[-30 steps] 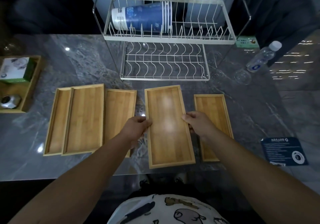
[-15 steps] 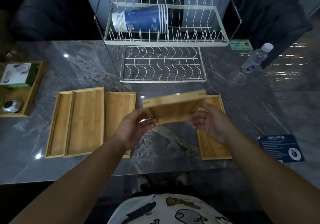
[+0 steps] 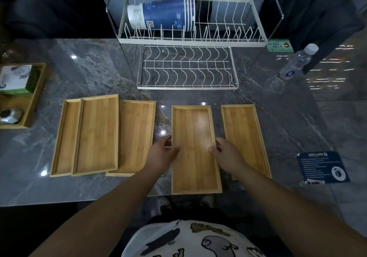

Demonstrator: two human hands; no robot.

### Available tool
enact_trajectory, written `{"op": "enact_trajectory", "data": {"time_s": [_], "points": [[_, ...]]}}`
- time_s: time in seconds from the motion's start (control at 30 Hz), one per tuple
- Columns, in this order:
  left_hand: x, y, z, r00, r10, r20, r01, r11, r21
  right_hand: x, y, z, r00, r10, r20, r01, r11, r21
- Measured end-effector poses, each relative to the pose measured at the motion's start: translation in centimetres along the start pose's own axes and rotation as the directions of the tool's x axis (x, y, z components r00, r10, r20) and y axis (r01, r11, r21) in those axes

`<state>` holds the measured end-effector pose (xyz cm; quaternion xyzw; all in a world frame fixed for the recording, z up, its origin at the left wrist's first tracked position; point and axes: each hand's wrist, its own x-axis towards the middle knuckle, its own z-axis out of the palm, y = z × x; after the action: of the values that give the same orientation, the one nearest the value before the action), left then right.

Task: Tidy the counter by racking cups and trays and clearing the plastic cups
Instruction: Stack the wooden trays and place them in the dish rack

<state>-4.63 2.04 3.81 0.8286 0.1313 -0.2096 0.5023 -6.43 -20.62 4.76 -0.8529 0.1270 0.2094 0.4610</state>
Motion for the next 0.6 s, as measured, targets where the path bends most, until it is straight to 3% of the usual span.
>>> {"op": "enact_trajectory", "data": {"time_s": [0.17,0.6], "points": [[1.5,-1.3,1.2,0.997,0.055,-0.053,-0.039,0.962,0.270,1.7,0.8,2.5,0.993,0.020,-0.113,-0.043,0.978,-0.202],[3.3,-1.8,1.8,0.995,0.100,-0.022,-0.082,0.908,0.410,4.2,2.2,4.4,0.979,0.014,-0.202,-0.099,0.904,-0.416]]}}
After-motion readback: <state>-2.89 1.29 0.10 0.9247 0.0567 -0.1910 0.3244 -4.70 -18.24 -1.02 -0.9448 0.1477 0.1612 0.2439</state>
